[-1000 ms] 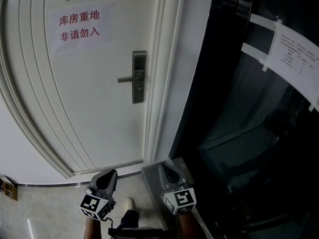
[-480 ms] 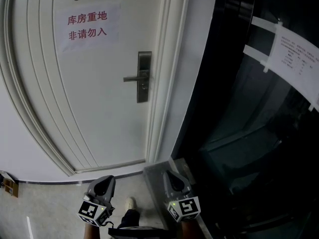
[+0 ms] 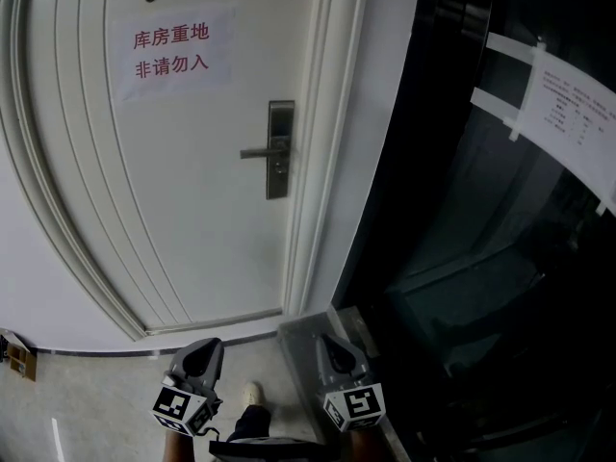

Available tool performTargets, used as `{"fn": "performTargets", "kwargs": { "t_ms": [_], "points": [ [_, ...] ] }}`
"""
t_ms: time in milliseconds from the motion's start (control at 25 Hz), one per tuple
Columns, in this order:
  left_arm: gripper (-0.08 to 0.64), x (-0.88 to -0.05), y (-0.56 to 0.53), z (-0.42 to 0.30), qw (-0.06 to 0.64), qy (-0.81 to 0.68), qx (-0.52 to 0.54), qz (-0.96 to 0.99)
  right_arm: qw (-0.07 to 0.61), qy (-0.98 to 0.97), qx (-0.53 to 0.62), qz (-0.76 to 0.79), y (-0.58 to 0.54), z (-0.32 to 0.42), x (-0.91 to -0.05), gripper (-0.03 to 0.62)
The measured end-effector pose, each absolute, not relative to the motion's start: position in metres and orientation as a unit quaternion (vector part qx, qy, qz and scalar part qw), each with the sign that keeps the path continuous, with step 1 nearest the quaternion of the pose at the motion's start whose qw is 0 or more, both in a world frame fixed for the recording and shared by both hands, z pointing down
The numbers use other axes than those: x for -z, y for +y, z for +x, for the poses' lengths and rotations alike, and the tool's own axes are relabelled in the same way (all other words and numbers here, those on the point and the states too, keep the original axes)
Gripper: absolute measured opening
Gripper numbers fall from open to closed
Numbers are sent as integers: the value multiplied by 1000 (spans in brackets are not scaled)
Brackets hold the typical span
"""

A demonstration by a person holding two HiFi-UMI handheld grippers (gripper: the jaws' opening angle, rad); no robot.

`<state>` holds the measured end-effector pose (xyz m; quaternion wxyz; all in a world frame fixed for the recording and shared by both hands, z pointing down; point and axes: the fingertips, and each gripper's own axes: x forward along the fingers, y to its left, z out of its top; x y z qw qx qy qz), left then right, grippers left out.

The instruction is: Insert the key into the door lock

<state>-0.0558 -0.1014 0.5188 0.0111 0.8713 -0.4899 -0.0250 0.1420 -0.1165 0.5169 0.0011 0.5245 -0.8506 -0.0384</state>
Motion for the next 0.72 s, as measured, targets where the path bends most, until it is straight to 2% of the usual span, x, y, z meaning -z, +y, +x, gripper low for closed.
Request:
{"fn": "performTargets", "kwargs": {
  "t_ms": [720],
  "points": [
    [3, -518, -98, -65, 12, -495, 25, 868, 6, -859, 41, 510, -115, 123, -517, 2]
  ]
}}
